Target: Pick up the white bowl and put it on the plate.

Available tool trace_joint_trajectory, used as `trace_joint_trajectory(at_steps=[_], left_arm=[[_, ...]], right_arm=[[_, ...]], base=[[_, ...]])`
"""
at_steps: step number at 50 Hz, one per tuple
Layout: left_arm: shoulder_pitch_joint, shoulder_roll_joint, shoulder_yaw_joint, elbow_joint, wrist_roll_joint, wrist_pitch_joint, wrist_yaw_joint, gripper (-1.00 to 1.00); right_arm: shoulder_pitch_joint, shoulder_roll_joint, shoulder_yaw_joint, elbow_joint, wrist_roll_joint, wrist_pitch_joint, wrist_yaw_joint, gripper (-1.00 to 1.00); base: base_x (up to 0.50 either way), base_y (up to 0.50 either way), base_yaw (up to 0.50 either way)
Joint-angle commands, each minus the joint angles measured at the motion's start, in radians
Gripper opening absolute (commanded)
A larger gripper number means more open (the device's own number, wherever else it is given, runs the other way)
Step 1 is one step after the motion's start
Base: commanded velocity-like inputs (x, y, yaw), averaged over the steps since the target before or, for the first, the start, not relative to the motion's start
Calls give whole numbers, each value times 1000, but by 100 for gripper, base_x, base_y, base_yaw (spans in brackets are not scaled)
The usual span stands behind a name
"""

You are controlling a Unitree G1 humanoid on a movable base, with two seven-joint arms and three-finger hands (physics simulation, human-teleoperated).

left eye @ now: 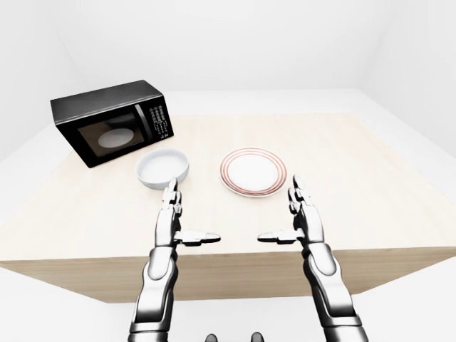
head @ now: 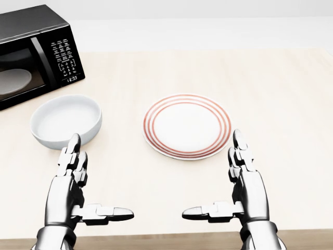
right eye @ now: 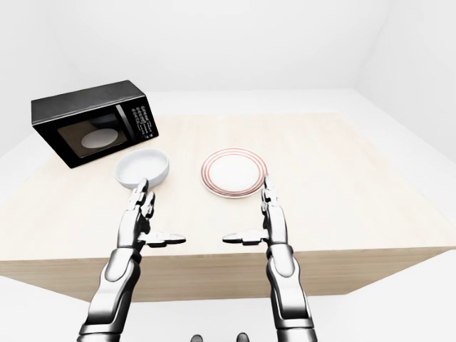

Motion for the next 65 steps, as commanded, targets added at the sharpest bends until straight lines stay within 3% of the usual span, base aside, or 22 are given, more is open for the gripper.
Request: trace_joint_trajectory(at_steps=[1, 8, 17, 22, 44, 51, 65], left_arm=[[-1, 12, 23, 3, -11, -1, -23, 100], [-1, 12, 23, 3, -11, -1, -23, 100], [-1, 12, 24, 3, -11, -1, -23, 100], [-1, 12, 24, 3, -11, -1, -23, 100], [-1, 12, 24, 3, -11, -1, -23, 100], [-1, 12, 24, 3, -11, -1, -23, 100], [-1, 12, 24, 3, -11, -1, -23, 100]], right_arm=[[24, -7, -6, -32, -15, -12, 23, 100], [26, -4, 1, -39, -23, -9, 26, 100], [35, 0, 18, -26, -50, -27, 22, 100], [41, 1, 24, -47, -52, -13, 27, 100], [41, 4, 29, -59, -50, -5, 28, 100], [37, 4, 29, -34, -49, -24, 28, 100], [33, 6, 35, -38, -45, 6, 33, 100]], base=[[0, 0, 0], [0, 0, 0], [0, 3, 0], [0, 47, 0], [0, 49, 0], [0, 49, 0], [0, 12, 0]])
